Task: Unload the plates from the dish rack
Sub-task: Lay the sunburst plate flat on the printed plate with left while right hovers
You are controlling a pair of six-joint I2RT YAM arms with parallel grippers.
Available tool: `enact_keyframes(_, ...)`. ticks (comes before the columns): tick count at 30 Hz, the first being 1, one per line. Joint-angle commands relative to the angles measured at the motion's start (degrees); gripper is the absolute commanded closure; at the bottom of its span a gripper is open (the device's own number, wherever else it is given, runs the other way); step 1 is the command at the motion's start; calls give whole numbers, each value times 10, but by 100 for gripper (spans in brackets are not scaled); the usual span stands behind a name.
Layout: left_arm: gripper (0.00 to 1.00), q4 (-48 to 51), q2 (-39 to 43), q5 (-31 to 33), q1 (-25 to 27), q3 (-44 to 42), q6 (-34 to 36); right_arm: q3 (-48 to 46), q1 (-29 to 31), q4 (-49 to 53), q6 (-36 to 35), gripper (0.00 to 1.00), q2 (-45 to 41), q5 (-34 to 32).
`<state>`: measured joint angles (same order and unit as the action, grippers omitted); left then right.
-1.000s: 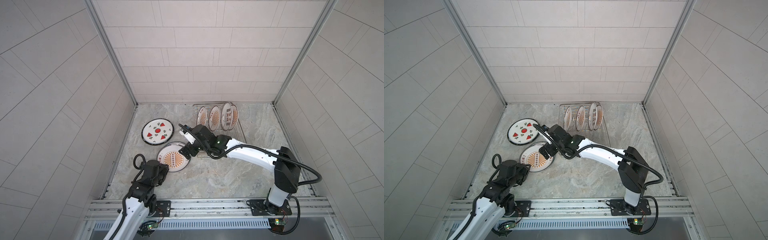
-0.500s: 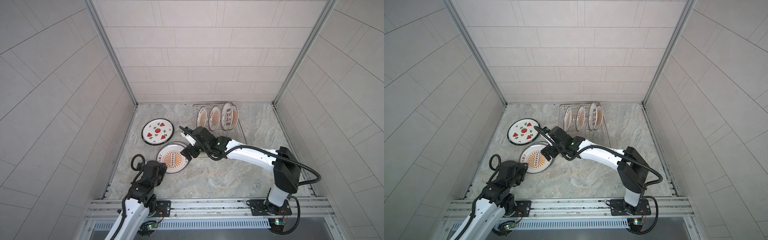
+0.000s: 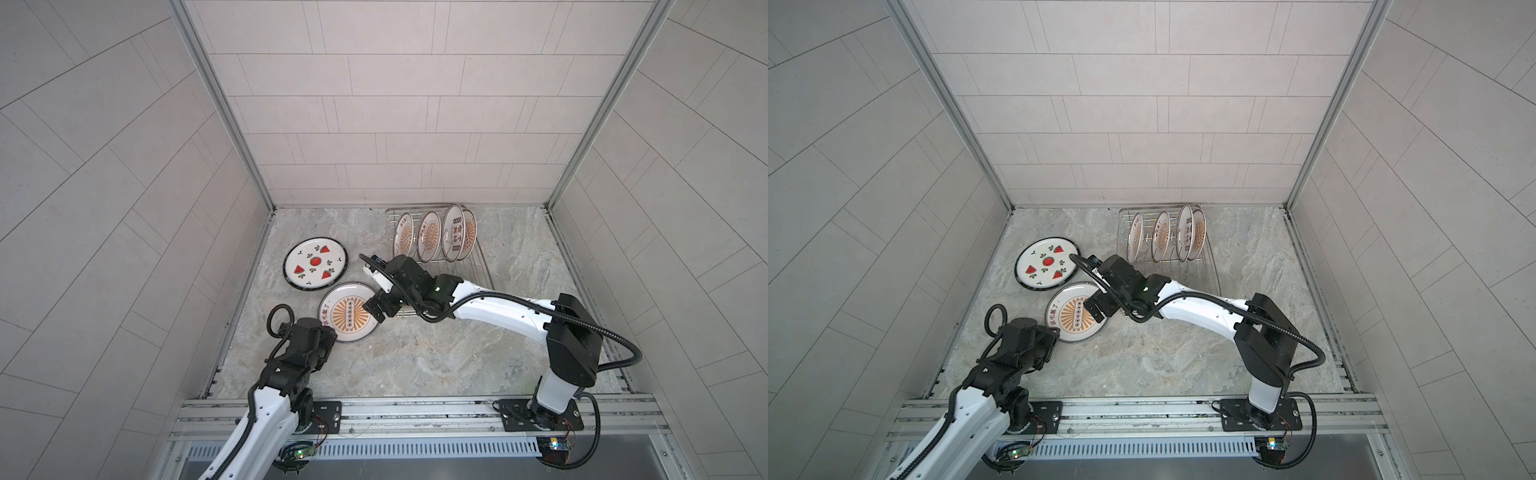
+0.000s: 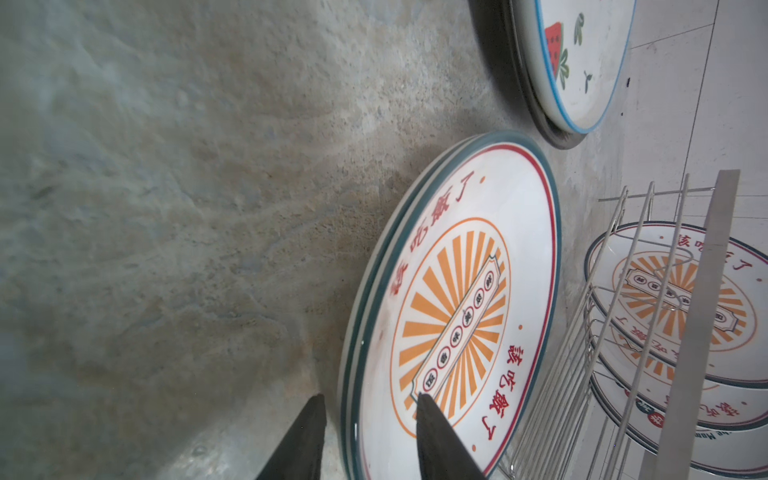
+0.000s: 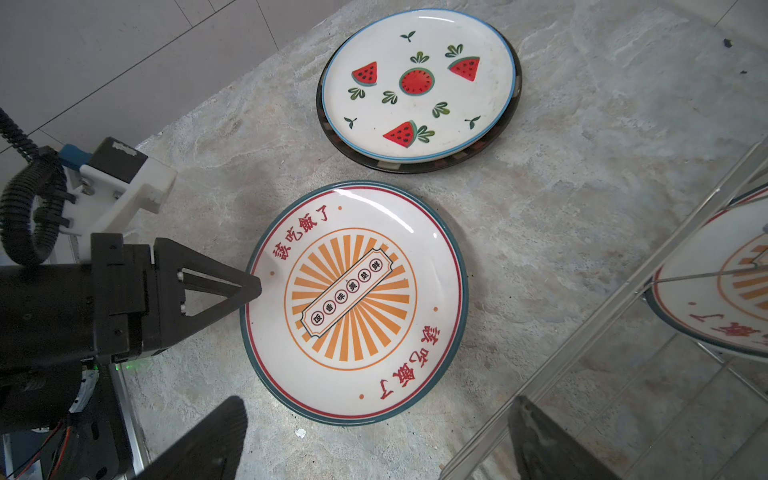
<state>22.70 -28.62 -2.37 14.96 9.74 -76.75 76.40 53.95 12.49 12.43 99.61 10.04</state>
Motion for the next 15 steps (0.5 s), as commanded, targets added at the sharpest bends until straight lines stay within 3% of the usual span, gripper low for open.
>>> enact_keyframes(1,58,-8,0,2,-1,14,9,-7,0,-10,-7,0,-28,-8)
enact_keyframes(10,57,15,14,35,-1,18,10,-40,1,-38,-9,0,-61,-6)
enact_keyframes(15,57,64,50,92,-1,35,20,-93,1,-83,-21,0,-108,19)
